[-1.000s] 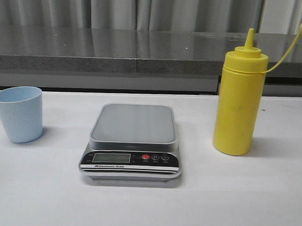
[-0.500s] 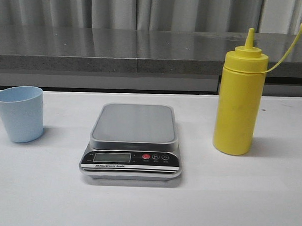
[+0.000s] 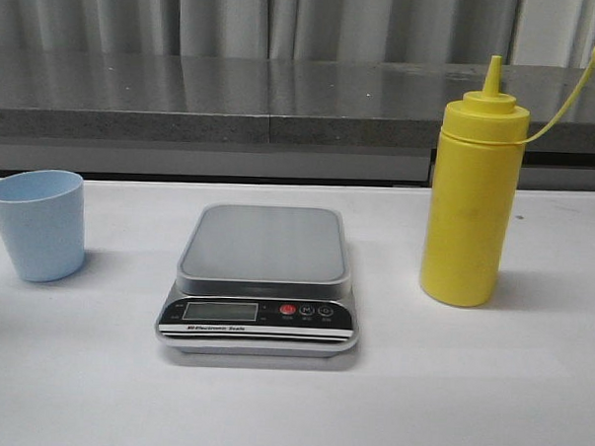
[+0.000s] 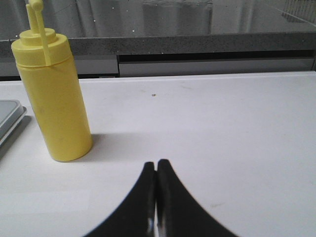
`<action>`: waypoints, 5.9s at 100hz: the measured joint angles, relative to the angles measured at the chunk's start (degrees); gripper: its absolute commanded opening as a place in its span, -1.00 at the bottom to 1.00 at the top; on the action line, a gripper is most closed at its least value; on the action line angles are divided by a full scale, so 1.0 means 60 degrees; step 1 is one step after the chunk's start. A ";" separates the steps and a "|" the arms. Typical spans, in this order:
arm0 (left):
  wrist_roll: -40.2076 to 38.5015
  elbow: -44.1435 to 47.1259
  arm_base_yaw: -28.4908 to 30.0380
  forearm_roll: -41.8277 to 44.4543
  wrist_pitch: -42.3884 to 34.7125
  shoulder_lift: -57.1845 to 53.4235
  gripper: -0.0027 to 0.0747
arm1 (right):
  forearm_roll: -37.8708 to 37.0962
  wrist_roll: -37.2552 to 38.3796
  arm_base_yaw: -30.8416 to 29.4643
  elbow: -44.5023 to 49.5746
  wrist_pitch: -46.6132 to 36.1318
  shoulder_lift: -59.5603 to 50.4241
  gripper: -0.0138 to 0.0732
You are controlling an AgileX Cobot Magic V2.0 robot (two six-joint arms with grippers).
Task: Pour seasoning into cup on scale with both arms
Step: 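Move the left gripper down toward the light blue cup, then close the left gripper around the light blue cup's rim, then lift the cup with the left gripper and carry it over the scale, then lower the cup onto the scale and open the left gripper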
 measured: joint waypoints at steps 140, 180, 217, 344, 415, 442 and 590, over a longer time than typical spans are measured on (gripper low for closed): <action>0.0529 -0.1332 -0.0867 -0.0623 0.0623 0.3550 0.67 | 0.0000 0.0000 0.0000 0.0000 0.0000 0.0000 -0.84; 0.0529 -0.1332 -0.0867 -0.0820 0.0687 0.3976 -0.66 | 0.0000 0.0000 0.0000 0.0000 0.0000 0.0000 -0.84; 0.0546 -0.1725 -0.0867 -0.1049 0.1071 0.3976 -0.98 | 0.0000 0.0000 0.0000 0.0000 0.0000 0.0000 -0.84; 0.1429 -0.6434 -0.5006 -0.1923 0.3640 0.6043 -0.98 | 0.0000 0.0000 0.0000 0.0000 0.0000 0.0000 -0.84; 0.1429 -0.6560 -0.5006 -0.1923 0.3807 0.6218 -0.74 | 0.0000 0.0000 0.0000 0.0000 0.0000 0.0000 -0.84; 0.1429 -0.6543 -0.5011 -0.1990 0.4234 0.6433 0.25 | 0.0000 0.0000 0.0000 0.0000 0.0000 0.0000 -0.84; 0.1450 -0.0781 -0.2333 -0.1921 0.1631 -0.1795 0.40 | 0.0000 0.0000 0.0000 0.0000 0.0000 0.0000 -0.84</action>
